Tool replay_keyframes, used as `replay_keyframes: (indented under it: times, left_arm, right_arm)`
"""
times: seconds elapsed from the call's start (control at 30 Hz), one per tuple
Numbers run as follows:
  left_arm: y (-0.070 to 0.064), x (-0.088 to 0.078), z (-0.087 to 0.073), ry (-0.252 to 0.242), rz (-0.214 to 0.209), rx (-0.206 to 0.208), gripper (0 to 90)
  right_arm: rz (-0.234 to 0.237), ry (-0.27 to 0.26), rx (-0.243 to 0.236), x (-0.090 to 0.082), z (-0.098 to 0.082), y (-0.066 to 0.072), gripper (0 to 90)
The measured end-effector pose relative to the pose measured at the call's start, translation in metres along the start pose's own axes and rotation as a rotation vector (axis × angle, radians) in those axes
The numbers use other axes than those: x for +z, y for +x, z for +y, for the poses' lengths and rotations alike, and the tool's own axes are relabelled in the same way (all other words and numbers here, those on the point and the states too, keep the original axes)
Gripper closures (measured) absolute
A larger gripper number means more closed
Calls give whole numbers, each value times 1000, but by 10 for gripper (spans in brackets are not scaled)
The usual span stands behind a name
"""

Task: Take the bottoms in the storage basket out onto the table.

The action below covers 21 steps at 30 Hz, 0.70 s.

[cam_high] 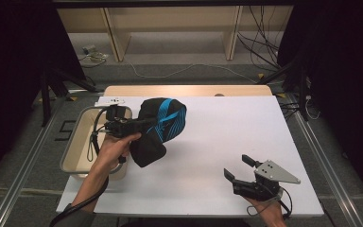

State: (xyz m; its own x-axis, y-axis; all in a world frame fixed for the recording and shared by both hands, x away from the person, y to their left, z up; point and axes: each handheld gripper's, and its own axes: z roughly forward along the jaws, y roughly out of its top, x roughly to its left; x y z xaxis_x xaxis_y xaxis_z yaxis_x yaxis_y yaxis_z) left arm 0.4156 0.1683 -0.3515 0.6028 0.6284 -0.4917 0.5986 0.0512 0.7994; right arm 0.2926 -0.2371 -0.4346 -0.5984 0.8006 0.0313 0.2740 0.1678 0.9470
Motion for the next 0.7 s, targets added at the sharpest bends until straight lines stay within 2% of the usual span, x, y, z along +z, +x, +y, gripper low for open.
replay_keyframes:
  times: [0.17, 0.27, 0.7]
  left_arm:
    - [-1, 8, -3, 10, 8, -4, 755]
    - [-2, 16, -6, 32, 13, 1, 755]
    - [-10, 41, -9, 66, 2, 11, 755]
  right_arm:
    - [1, 0, -1, 0, 0, 0, 209]
    - [3, -1, -1, 0, 0, 1, 209]
    - [0, -3, 5, 0, 0, -1, 209]
